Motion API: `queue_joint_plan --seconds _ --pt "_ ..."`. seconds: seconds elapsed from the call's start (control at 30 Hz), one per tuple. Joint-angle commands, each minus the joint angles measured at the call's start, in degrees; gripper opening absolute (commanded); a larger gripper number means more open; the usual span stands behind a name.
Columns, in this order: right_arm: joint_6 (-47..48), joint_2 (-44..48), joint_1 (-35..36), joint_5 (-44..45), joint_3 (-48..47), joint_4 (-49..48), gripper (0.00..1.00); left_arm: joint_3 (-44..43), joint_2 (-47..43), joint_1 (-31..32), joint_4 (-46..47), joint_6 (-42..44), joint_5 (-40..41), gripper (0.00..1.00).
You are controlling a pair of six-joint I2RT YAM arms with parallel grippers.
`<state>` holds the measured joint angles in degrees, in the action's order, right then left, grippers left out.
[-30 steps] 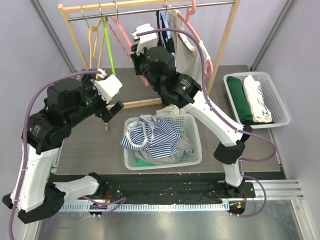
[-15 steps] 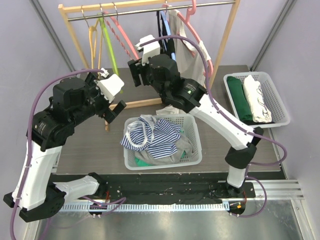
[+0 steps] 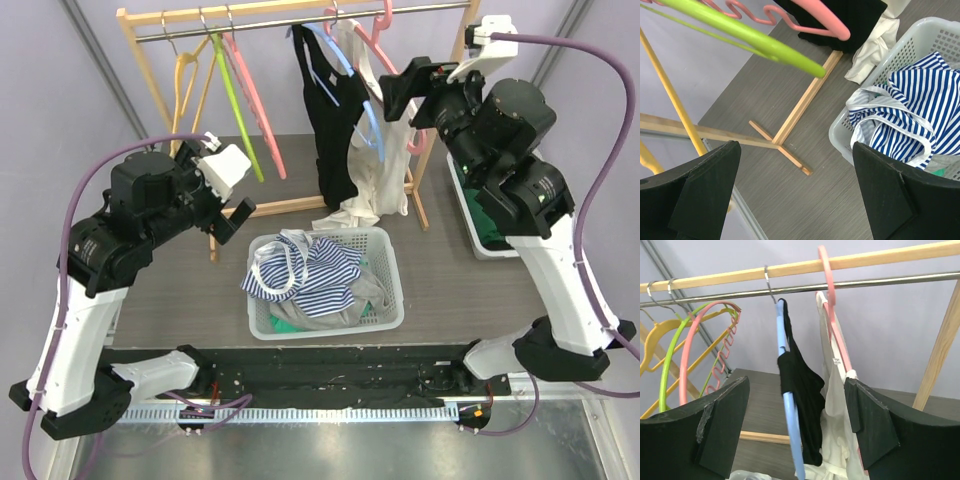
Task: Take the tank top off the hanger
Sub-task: Place the hanger at the clothesline, then pick up the hanger from the clothesline.
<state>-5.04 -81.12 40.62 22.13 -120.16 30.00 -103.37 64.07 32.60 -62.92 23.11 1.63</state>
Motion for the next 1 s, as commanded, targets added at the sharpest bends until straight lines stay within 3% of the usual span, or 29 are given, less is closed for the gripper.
queue_joint_plan --seconds 0.0,0.1,0.47,0.6,0.77,0.97 --pt "-6.0 -4.1 -5.7 -9.8 2.6 0.4 0.83 -1.9 -0.4 -0.3 1.7 -0.2 -0.7 1.00" --pt "-7.6 -6.0 -7.1 -12.7 2.2 0.1 0.78 -1.4 -0.6 -0.3 1.8 0.2 -0.2 1.00" --pt "-6.7 -8.5 -7.3 -11.9 0.8 0.6 0.78 -1.0 -0.9 -0.3 1.6 0.6 0.1 0.99" --pt "-5.7 -9.8 -7.2 -11.4 0.8 1.0 0.67 -1.1 -0.8 -0.3 1.6 0.5 0.0 1.00" --pt "-3.9 -10.9 -7.1 -11.3 1.0 0.4 0.61 -0.8 -0.9 -0.3 1.4 0.8 0.0 1.00" --pt "-2.1 -13.0 -6.6 -11.7 -1.4 -0.3 0.38 -0.9 -0.7 -0.3 1.5 0.8 0.0 1.00"
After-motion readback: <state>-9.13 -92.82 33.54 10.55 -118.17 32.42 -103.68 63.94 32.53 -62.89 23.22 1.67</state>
